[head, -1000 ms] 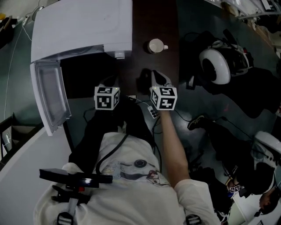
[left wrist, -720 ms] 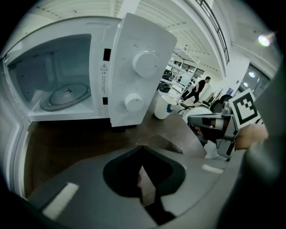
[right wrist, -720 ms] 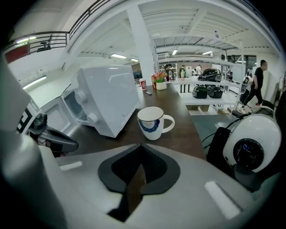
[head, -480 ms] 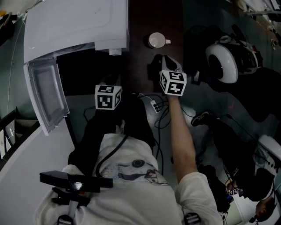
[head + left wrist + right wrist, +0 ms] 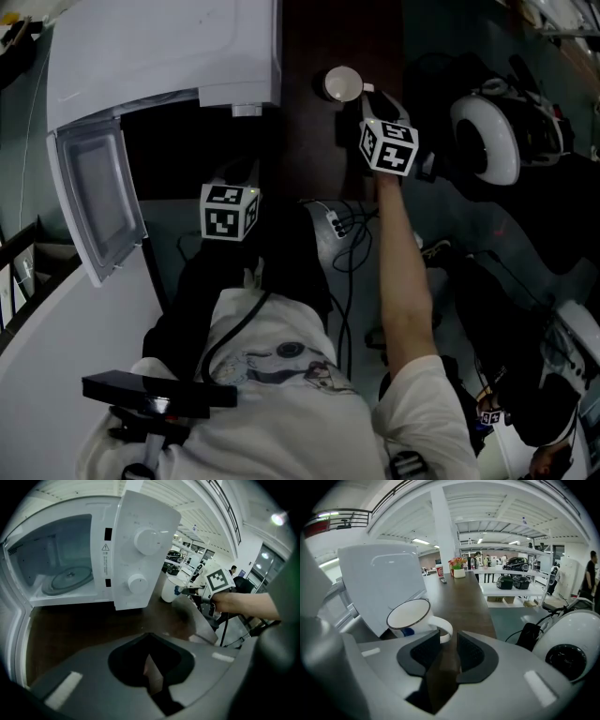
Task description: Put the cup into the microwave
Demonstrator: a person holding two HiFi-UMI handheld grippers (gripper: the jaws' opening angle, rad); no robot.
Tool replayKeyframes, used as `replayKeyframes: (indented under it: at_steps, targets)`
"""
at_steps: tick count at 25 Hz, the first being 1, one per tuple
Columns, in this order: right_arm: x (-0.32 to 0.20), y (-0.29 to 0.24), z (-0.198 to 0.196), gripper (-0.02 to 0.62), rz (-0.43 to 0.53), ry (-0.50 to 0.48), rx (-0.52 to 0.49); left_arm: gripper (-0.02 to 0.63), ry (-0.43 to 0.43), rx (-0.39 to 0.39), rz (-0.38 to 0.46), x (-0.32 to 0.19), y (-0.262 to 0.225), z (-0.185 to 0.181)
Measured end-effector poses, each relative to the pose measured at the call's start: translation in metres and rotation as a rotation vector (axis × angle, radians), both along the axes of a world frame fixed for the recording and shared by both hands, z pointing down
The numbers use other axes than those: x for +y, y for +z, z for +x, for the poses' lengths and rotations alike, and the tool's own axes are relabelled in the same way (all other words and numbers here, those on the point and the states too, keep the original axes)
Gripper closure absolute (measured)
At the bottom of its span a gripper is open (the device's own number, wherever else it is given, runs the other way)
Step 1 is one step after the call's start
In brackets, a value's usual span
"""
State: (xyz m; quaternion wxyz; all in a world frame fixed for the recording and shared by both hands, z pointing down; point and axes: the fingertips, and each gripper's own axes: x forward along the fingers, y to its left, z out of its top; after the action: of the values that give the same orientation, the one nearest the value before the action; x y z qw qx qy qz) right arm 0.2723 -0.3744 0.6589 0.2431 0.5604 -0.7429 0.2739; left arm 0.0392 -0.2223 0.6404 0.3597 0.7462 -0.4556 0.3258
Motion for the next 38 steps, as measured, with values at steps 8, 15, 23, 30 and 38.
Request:
replayKeyframes:
  at_steps: [8, 15, 23, 30, 38]
  targets:
    - [-0.014, 0.002, -0.002, 0.486, 0.026, 0.006, 0.037, 0.607, -0.009, -0.011, -0.013, 0.002, -0.001, -0.015]
    - [-0.017, 0.004, -0.007, 0.543, 0.077, -0.031, 0.051, 0.607, -0.003, -0.018, -0.021, 0.005, 0.004, -0.017]
    - [-0.007, 0.002, -0.006, 0.554, 0.094, 0.006, -0.008, 0.607, -0.005, -0.021, -0.026, 0.01, 0.007, -0.024]
    - [0.013, -0.006, -0.014, 0.554, 0.084, 0.026, -0.061, 0.607, -0.017, -0.013, -0.013, 0.014, 0.004, -0.033]
    - [0.061, -0.034, -0.037, 0.555, 0.104, -0.003, -0.071, 0.607, -0.037, 0.029, 0.029, 0.014, -0.003, -0.032]
